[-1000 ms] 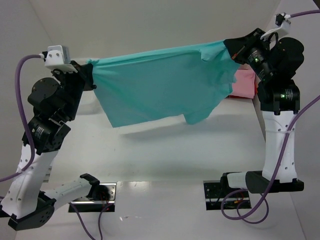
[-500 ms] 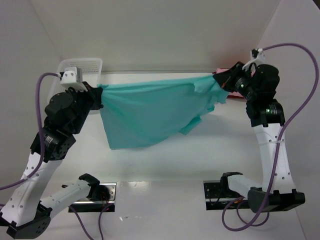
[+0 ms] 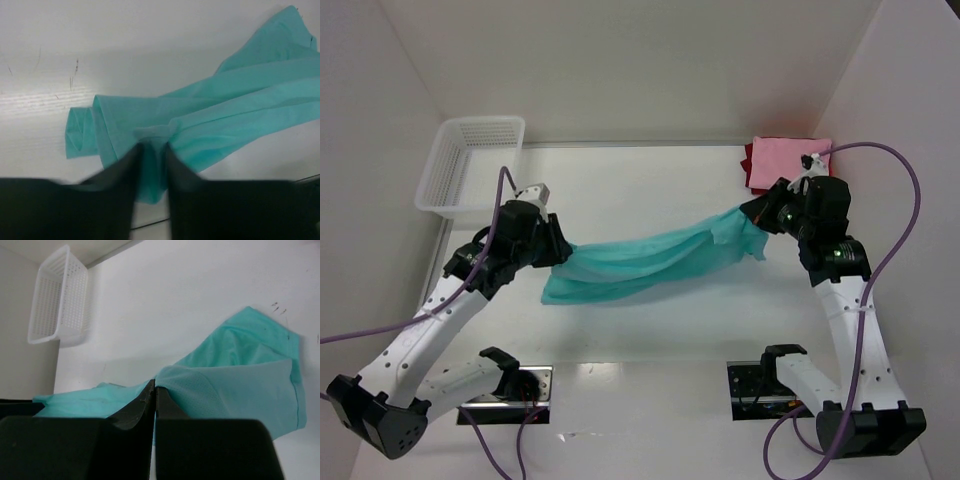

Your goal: Fold and stack the t-shirts

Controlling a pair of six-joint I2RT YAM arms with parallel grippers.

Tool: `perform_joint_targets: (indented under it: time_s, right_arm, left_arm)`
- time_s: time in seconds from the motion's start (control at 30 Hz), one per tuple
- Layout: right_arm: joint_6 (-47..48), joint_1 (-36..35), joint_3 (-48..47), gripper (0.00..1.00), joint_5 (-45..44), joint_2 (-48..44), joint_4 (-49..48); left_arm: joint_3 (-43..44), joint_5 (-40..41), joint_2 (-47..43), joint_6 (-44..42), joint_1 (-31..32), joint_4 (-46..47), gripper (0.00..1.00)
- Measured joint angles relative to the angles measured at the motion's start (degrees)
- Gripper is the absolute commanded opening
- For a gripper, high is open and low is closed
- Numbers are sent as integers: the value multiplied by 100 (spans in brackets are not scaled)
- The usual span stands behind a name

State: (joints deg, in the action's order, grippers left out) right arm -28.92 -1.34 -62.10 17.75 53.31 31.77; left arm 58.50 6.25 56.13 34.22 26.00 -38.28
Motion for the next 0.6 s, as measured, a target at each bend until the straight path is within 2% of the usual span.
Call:
perform_joint_targets:
  time_s: [0.07,0.1,0.2,0.37,0.6]
  right_arm:
    - [6,0,79,1,-17,-10,6]
    - [6,0,115,1,-22,-13,21]
    - [8,0,225,1,-51,-30,64]
    - [8,0,425,1,-125,-179,225]
    - [4,0,785,1,-206,-416,373]
  left_arm:
    - [-2,-22,-19,82,0,-168,84]
    - [-2,-38,-48,162,0,-259,91]
    - [-2,-46,-133,220,0,-399,96]
    - [-3,-75,-79,204,0,-444,97]
    - [-186,-545,648,-95,6,-241,94]
